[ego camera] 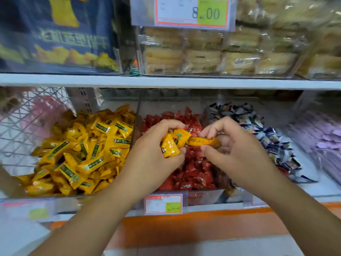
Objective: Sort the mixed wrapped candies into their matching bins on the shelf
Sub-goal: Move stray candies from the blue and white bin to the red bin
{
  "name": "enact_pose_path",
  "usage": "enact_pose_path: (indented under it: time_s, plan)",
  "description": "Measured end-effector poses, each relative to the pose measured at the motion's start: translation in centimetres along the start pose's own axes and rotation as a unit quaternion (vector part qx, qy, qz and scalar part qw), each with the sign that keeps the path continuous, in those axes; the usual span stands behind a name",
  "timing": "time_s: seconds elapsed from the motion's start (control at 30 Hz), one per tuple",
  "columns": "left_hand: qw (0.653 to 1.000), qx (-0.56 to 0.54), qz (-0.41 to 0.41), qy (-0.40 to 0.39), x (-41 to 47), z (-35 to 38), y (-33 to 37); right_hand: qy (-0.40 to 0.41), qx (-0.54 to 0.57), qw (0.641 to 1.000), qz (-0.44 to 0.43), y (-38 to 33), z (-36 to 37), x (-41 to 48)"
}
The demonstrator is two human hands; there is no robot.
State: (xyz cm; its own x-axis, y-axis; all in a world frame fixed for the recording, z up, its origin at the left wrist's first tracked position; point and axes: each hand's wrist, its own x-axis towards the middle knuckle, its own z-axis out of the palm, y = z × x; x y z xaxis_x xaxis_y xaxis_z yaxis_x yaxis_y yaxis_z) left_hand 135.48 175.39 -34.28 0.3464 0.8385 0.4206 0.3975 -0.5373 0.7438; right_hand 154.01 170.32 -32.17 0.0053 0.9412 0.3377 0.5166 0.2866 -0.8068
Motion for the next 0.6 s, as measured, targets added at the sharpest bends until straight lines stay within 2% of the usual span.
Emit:
enact_pose_path:
  time_s: [0.17, 0.3, 0.4, 0.47, 0.53, 0.6]
  plan:
    - [0.993, 0.054, -0.057, 0.088, -0.7, -6.1, -2.3, -0.042, 0.075, 0.996, 0.001, -1.5, 5.1, 2.0]
    - [0.968, 0.192, -0.104, 0.12, -0.8, -10.5, -6.3, -0.012, 0.06, 0.997, -0.045, -2.8, 10.2, 4.3]
    - [0.955, 0.243, -0.148, 0.087, -1.1, -12.8, -9.1, -0.004, -0.071, 0.992, -0.107, -3.4, 13.8, 6.4]
    - [0.946, 0.274, -0.165, 0.046, -1.3, -13.7, -10.9, -0.051, -0.182, 0.975, -0.114, -3.8, 15.4, 8.1]
    - [0.92, 0.342, -0.19, -0.003, -1.6, -14.3, -12.3, -0.152, -0.321, 0.929, -0.102, -4.5, 16.5, 9.8]
    - [0.902, 0.372, -0.214, -0.04, -2.0, -14.7, -13.1, -0.245, -0.397, 0.881, -0.082, -5.1, 17.5, 11.1]
